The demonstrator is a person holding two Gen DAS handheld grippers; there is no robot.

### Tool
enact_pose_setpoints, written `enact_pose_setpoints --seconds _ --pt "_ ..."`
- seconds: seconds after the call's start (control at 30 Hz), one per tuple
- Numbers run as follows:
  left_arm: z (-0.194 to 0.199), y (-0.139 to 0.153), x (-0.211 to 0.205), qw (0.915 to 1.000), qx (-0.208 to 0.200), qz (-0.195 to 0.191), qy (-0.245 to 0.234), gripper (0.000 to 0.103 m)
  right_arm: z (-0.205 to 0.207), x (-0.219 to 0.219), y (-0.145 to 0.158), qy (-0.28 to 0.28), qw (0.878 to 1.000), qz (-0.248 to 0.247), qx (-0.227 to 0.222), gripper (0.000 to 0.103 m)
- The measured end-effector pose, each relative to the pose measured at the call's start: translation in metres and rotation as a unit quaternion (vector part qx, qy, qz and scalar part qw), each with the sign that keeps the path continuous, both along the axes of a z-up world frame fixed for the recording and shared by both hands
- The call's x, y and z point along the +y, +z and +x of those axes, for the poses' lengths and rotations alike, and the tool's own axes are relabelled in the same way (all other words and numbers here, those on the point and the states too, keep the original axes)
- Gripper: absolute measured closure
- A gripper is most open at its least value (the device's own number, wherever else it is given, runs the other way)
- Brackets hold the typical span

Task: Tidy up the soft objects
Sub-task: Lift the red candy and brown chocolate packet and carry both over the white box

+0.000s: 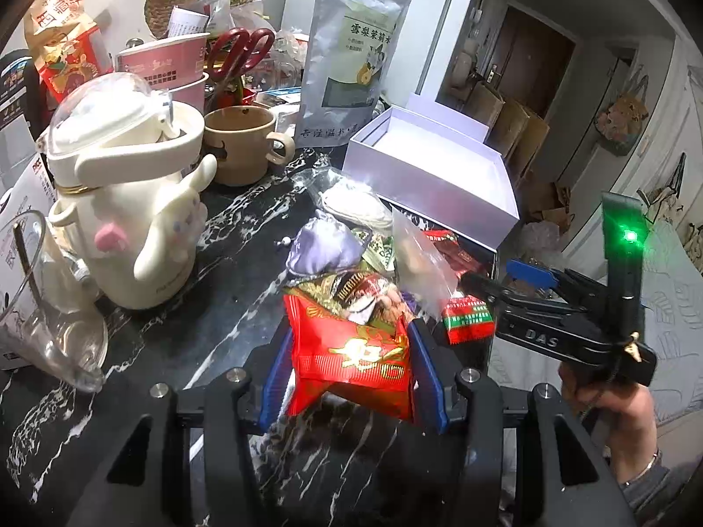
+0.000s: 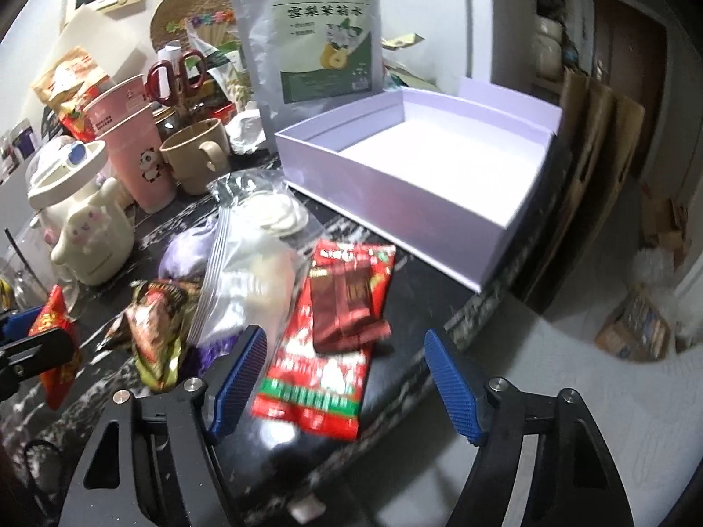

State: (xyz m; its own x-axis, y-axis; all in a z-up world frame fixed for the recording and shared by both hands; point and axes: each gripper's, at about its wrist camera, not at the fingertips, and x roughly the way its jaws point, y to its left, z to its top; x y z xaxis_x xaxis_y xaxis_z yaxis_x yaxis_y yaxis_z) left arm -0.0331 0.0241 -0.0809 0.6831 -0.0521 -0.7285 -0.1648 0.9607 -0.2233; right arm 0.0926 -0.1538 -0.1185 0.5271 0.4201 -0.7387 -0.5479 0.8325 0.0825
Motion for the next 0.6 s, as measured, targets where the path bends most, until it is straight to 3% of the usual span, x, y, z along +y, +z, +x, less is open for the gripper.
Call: enact_pose_setpoints --seconds 0.13,0.23,0.3,0.37,0.6 --pt "0.008 -0.002 0.003 1.0000 0.004 -0.004 0.006 0.053 0.011 0.012 -0.006 0.021 1.000 -0.012 -0.011 0.038" --pt "0.013 -0.005 0.003 0.9999 0.011 -0.003 0.007 0.053 0.016 0.016 -0.013 0.033 0.999 -0.016 -0.006 0.055" --pt "0.016 -0.006 0.002 0.9999 0.013 -0.002 0.007 0.053 0.019 0.018 -0.019 0.039 0.999 -0.018 -0.003 0.055" --pt "0.018 -0.007 0.002 0.9999 0.015 -0.001 0.007 0.053 0.019 0.017 -0.021 0.042 0.999 -0.013 -0.005 0.063" --pt "0.022 -0.006 0.001 0.9998 0.016 -0.002 0.007 0.053 0.014 0.011 -0.017 0.042 0.999 -0.004 -0.011 0.064"
